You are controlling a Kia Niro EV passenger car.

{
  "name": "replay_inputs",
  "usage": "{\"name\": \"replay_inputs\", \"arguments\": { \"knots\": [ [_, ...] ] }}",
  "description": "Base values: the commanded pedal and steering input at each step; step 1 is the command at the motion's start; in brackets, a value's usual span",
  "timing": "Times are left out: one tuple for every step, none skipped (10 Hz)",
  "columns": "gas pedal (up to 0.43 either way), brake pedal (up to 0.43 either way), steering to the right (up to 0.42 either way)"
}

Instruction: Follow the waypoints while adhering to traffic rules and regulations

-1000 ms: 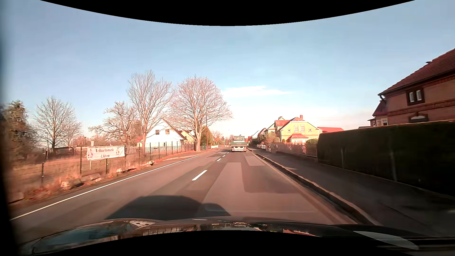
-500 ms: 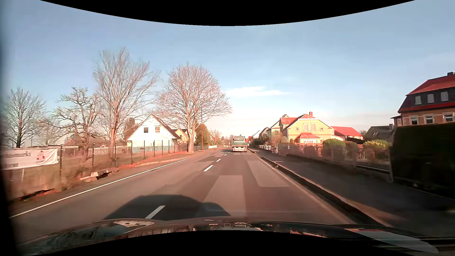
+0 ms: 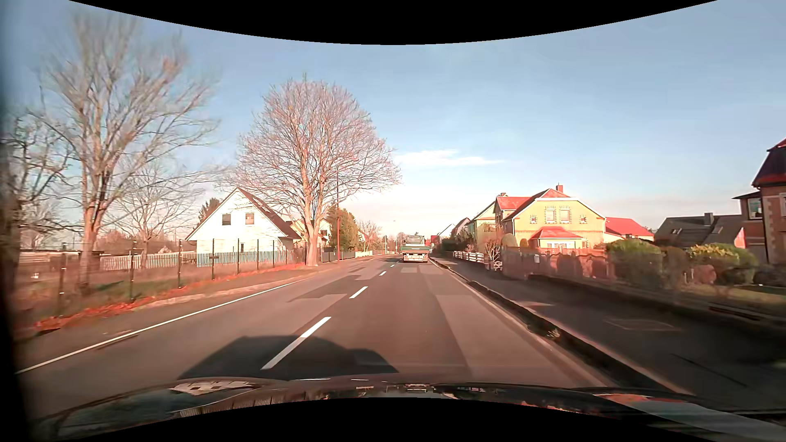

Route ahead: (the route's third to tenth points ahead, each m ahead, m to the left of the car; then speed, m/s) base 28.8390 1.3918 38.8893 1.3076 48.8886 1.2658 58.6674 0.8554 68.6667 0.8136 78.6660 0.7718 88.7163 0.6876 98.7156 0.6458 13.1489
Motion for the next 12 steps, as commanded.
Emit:
{"name": "replay_inputs", "arguments": {
  "knots": [
    [0.118,0.0,-0.003],
    [0.118,0.0,-0.003],
    [0.118,0.0,-0.002],
    [0.118,0.0,-0.002],
    [0.118,0.0,-0.003],
    [0.118,0.0,-0.002],
    [0.118,0.0,-0.003],
    [0.118,0.0,-0.003],
    [0.118,0.0,-0.003],
    [0.118,0.0,-0.003],
    [0.118,0.0,-0.003],
    [0.118,0.0,-0.003]
  ]
}}
